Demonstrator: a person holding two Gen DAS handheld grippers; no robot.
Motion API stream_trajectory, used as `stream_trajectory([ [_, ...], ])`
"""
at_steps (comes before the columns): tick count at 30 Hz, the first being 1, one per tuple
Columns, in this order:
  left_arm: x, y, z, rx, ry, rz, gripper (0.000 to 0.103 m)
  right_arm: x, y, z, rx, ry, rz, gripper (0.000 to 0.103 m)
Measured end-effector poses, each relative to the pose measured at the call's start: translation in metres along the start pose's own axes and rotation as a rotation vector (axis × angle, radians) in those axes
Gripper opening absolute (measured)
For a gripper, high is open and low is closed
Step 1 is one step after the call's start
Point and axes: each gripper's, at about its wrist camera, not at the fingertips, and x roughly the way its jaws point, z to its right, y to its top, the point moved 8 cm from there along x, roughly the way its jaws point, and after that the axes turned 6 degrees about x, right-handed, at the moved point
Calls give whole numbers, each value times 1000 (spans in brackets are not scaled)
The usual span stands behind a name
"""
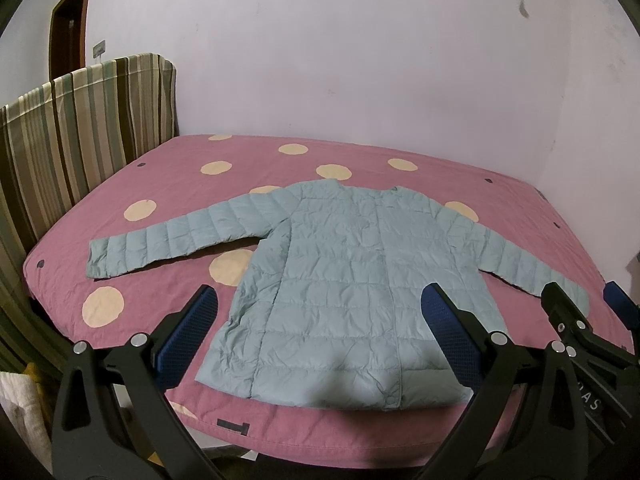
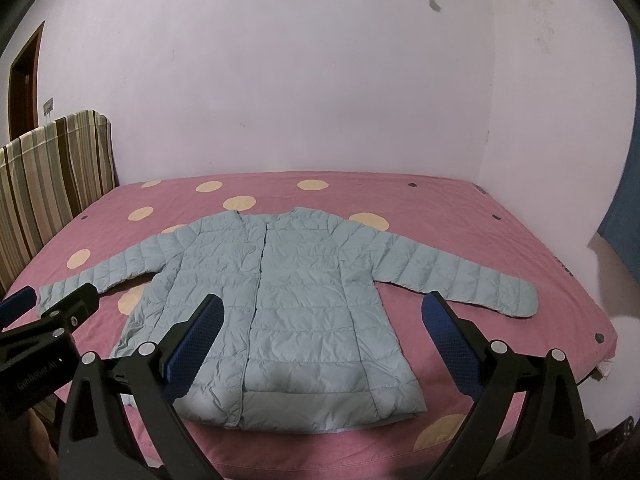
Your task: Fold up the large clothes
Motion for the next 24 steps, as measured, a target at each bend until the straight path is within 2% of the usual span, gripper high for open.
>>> stream_trajectory([
  [24, 3, -5, -2, -5, 3, -12, 101, 3, 0, -1, -2, -2, -1, 98],
])
